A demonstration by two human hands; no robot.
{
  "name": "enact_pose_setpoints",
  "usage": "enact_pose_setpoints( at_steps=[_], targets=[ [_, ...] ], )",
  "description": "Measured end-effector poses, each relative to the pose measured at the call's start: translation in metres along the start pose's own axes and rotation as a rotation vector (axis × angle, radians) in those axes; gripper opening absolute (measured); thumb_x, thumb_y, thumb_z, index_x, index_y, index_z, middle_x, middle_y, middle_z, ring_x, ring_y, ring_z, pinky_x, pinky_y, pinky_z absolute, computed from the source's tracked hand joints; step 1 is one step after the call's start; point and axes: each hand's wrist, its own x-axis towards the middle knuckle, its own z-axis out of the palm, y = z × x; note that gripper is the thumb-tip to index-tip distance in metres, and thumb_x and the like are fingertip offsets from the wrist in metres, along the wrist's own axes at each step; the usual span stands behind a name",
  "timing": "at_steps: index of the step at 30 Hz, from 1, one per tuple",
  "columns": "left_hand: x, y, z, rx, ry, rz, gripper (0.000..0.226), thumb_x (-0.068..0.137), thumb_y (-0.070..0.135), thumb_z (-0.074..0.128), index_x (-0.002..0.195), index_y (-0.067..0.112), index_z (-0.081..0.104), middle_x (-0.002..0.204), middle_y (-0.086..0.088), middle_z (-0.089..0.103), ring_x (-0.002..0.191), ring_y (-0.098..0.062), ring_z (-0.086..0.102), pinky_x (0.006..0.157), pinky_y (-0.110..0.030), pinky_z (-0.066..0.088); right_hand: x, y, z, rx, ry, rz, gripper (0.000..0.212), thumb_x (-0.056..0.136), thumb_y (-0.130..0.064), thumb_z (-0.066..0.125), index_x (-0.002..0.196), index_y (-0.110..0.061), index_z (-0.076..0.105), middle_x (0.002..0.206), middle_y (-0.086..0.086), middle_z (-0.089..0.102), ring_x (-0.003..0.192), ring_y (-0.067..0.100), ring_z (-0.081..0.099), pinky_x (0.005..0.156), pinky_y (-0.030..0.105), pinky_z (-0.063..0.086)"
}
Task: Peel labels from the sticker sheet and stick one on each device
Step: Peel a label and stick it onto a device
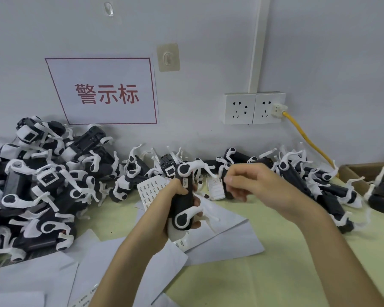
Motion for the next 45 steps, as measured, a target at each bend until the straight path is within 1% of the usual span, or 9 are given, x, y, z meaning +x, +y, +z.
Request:
enact_pose_setpoints(
  at_steps=[4,5,10,14,19,26,33,38,45],
  targets=[
    [0.001,-0.001,0.002,-0.135,-0.166,-0.244,0.017,0.095,-0.003,0.055,0.111,-0.004,0.058,0.098,-0.013,0.054,0.096,-0.03,0.064,0.067,-0.027,0.05,0.013,0.005,0.002,0.069,0.132,0.07,0.022,0.101,-0.034,0.056,0.092,-0.02,0.07,0.089,-0.004,0.07,0.084,0.013,0.065,0.083,0.031,0.053],
    [0.004,-0.001,0.006,-0.048,-0.234,-0.235,0.048,0.077,0.005,0.06,0.123,-0.009,0.054,0.105,-0.023,0.058,0.102,-0.036,0.057,0.068,-0.032,0.049,0.017,0.004,0.008,0.101,0.091,0.153,0.024,0.102,-0.035,0.054,0.105,-0.018,0.071,0.091,-0.006,0.073,0.086,0.007,0.068,0.09,0.033,0.054],
    [-0.002,-0.036,0.003,-0.139,-0.243,-0.189,0.047,0.072,0.036,0.075,0.112,0.012,0.07,0.107,-0.016,0.077,0.09,-0.023,0.074,0.065,-0.027,0.058,0.003,0.011,0.005,-0.102,-0.306,0.211,0.039,0.093,-0.057,0.051,0.124,-0.04,0.068,0.129,-0.019,0.066,0.126,-0.001,0.056,0.109,0.032,0.038],
    [-0.004,-0.037,-0.005,-0.28,0.036,-0.101,0.046,0.084,0.038,0.076,0.117,0.007,0.068,0.107,-0.015,0.074,0.094,-0.026,0.073,0.077,-0.034,0.061,-0.012,0.022,-0.022,-0.02,-0.229,0.265,0.046,0.092,-0.054,0.063,0.114,-0.014,0.07,0.111,0.006,0.071,0.101,0.02,0.07,0.101,0.044,0.053],
    [-0.008,-0.028,-0.012,-0.286,0.192,-0.074,0.048,0.084,0.046,0.064,0.123,0.017,0.069,0.121,0.0,0.074,0.111,-0.021,0.072,0.095,-0.047,0.058,-0.027,0.042,-0.064,0.369,0.093,0.35,0.052,0.088,-0.055,0.058,0.112,-0.01,0.069,0.094,0.026,0.07,0.073,0.034,0.066,0.06,0.035,0.058],
    [-0.005,-0.036,-0.026,-0.179,0.397,-0.136,0.025,0.099,0.038,0.061,0.121,0.027,0.066,0.126,0.005,0.068,0.116,-0.014,0.065,0.098,-0.038,0.051,-0.052,0.088,-0.126,1.603,0.522,-0.347,0.066,0.103,-0.047,0.037,0.151,-0.002,0.034,0.148,0.03,0.047,0.134,0.045,0.051,0.109,0.053,0.037],
    [0.0,-0.073,-0.046,0.2,0.523,-0.354,0.062,0.099,0.028,0.066,0.151,0.016,0.034,0.125,-0.001,0.058,0.093,-0.012,0.061,0.074,-0.03,0.048,-0.026,0.074,-0.098,1.056,0.573,-0.057,0.046,0.104,-0.044,0.04,0.115,-0.018,0.076,0.128,0.006,0.07,0.11,0.019,0.07,0.09,0.031,0.056],
    [0.004,-0.092,-0.05,0.325,0.543,-0.419,0.057,0.093,0.018,0.072,0.141,0.02,0.04,0.109,-0.002,0.072,0.101,-0.026,0.07,0.1,-0.05,0.051,0.003,0.055,-0.051,0.749,0.38,0.104,0.029,0.093,-0.032,0.052,0.106,-0.014,0.071,0.105,0.009,0.075,0.089,0.021,0.071,0.074,0.029,0.059],
    [0.007,-0.078,-0.038,-0.106,0.661,-0.155,0.088,0.083,-0.012,0.072,0.155,0.014,0.027,0.102,-0.005,0.075,0.093,-0.017,0.072,0.072,-0.031,0.056,0.027,0.062,0.024,0.259,0.284,0.269,0.016,0.102,-0.013,0.056,0.104,-0.014,0.072,0.095,0.004,0.077,0.081,0.016,0.073,0.073,0.027,0.053]
  ],
)
